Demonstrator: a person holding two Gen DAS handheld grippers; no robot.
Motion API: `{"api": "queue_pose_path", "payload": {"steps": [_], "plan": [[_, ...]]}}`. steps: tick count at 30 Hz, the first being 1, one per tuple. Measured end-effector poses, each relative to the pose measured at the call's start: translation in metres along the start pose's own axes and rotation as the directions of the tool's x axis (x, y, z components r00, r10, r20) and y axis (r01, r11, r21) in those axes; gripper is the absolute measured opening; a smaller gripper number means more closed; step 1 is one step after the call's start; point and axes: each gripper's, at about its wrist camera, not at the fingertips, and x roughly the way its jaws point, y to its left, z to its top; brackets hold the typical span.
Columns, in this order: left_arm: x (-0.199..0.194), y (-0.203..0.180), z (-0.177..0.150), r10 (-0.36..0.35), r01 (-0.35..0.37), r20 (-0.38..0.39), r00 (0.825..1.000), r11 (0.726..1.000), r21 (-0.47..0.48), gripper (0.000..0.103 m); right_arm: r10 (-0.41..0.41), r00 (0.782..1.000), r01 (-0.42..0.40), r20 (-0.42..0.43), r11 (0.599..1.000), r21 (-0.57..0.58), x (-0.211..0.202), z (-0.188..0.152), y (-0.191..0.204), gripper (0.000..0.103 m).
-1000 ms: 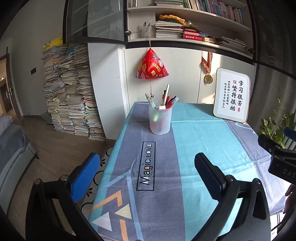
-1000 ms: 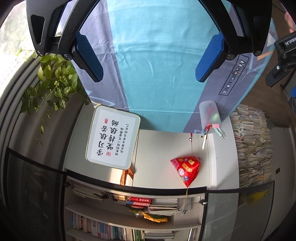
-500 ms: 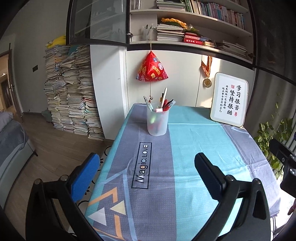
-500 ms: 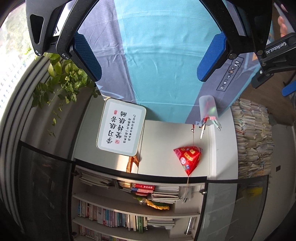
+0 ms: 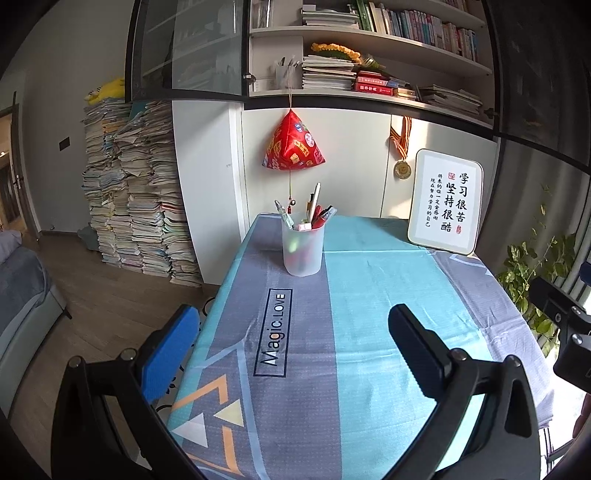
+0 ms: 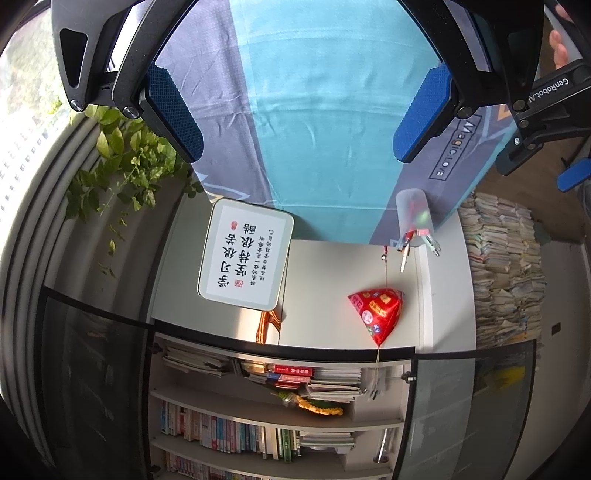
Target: Organize stationery
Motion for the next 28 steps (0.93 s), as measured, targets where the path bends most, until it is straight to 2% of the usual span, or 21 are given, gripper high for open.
{"api": "queue_pose_path", "payload": {"steps": [28], "plan": [[-0.0032,-0.0056,-0.0031,-0.009,0.009,0.003,1.000,1.000,0.000,0.102,-0.015,0.999,0.016,-0.040,0.999,0.028,0.0084,-0.0068,-0.0101,0.103]]}}
